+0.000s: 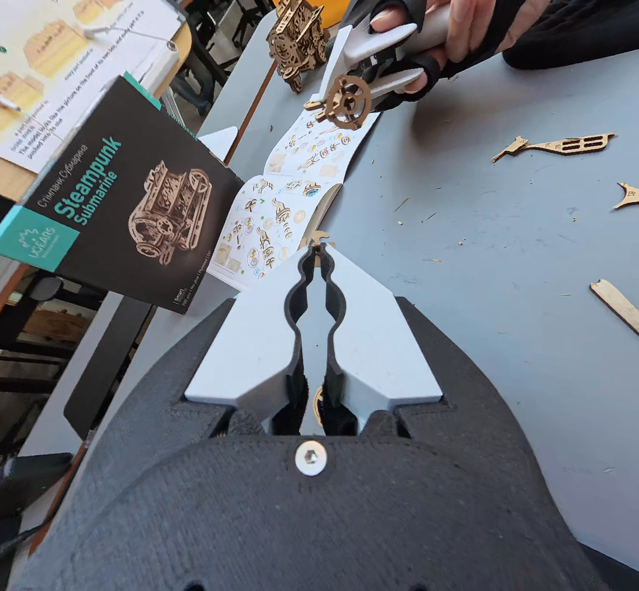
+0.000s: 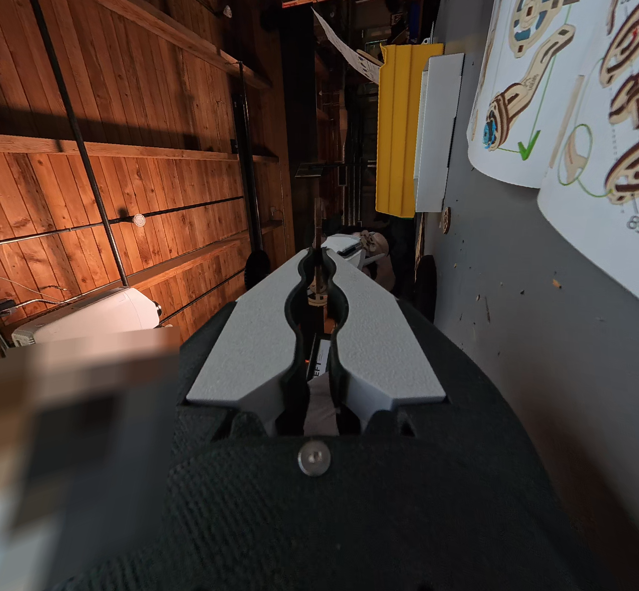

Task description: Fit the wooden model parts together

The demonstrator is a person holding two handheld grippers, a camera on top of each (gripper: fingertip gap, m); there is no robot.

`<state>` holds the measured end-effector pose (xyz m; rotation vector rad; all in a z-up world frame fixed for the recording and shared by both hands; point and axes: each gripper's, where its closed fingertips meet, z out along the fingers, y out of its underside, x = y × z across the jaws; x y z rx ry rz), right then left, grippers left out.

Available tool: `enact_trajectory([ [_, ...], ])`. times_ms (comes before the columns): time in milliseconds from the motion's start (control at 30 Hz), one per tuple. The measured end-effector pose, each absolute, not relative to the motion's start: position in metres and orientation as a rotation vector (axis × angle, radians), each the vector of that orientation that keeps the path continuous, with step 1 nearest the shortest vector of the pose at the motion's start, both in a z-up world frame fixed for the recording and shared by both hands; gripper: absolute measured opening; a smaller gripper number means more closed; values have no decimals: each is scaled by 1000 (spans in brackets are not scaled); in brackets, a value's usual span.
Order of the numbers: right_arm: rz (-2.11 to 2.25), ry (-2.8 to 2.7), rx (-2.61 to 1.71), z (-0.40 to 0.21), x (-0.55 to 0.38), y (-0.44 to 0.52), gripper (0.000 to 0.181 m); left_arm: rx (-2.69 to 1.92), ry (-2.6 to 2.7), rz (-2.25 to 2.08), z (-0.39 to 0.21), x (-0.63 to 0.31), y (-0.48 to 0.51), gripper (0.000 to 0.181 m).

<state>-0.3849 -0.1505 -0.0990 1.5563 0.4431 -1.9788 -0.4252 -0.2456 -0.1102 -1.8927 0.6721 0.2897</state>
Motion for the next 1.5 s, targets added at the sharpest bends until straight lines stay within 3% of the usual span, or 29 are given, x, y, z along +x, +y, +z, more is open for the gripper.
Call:
enact_trajectory([
  [1500,-1835,444,1553,-120,-387,-170,0,-1494,1000,708,-90,-357,-248,1],
])
